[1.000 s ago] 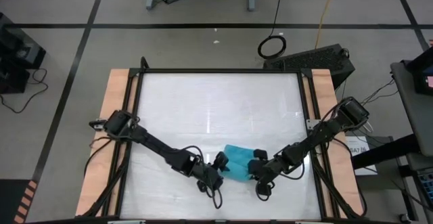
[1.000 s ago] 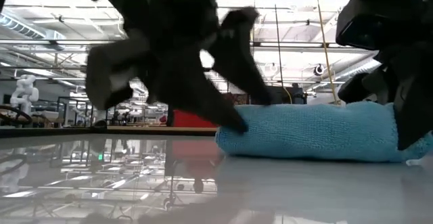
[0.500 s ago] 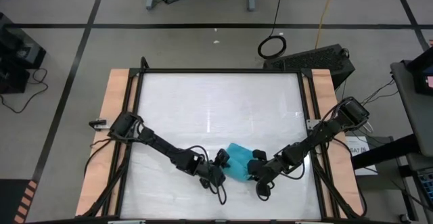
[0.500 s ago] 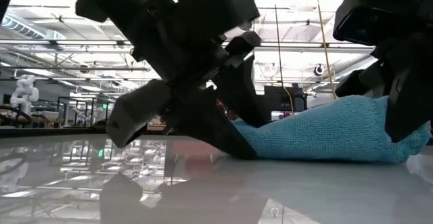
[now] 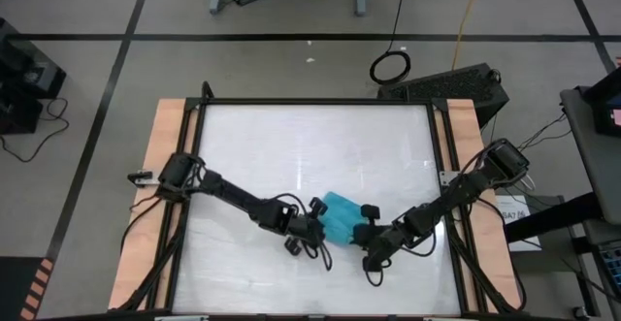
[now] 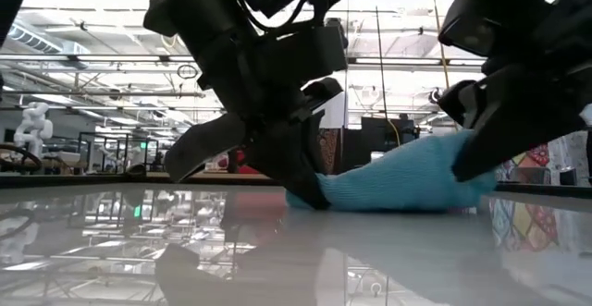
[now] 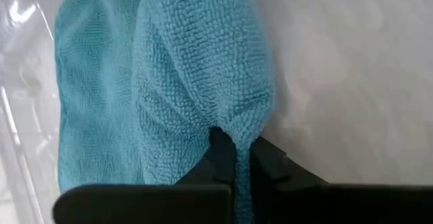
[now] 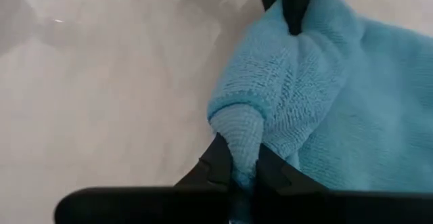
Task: Roll towel
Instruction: Roll the blue towel
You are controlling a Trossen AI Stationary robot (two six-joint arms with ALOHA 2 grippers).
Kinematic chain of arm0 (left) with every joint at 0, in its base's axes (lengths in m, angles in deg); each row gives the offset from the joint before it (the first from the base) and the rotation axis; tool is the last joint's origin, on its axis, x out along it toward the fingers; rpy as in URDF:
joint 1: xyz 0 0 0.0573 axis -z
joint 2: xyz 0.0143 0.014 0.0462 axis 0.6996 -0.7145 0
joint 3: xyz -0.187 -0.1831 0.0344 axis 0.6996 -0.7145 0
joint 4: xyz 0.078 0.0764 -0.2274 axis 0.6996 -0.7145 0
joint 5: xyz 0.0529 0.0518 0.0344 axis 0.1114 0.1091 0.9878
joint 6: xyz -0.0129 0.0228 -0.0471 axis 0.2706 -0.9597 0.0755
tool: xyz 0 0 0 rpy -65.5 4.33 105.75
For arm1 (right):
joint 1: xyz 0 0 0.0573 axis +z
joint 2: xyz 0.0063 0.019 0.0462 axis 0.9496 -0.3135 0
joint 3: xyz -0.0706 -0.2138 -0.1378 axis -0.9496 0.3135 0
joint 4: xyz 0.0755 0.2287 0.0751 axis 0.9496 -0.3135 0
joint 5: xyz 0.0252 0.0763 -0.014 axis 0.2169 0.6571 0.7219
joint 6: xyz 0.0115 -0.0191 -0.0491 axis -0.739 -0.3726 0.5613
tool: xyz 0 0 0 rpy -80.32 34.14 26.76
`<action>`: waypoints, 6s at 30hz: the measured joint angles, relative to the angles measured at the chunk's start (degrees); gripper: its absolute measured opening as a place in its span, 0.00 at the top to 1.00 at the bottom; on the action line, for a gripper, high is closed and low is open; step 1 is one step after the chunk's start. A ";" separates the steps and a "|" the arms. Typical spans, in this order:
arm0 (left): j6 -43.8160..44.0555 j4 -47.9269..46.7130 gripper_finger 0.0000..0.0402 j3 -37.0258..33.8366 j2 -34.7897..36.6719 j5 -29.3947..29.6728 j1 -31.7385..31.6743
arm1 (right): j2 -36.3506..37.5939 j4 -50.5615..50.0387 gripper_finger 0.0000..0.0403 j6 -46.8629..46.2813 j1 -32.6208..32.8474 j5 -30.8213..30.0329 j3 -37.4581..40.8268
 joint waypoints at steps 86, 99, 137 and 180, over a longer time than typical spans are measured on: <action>28.59 -9.78 0.97 -0.48 2.23 -56.15 -24.28 | -6.52 7.18 0.51 52.98 -6.63 -17.08 -0.04; 26.05 -8.50 0.65 -0.44 3.11 -54.40 -24.13 | -7.78 7.91 0.53 39.83 -12.99 -11.44 -0.04; 7.55 4.67 0.45 -14.74 17.03 10.92 5.21 | -7.87 10.35 0.96 14.60 -30.46 41.34 0.00; 30.87 18.37 0.94 -20.95 12.63 -36.24 -17.70 | 9.47 -5.49 0.39 23.44 -26.93 28.78 0.13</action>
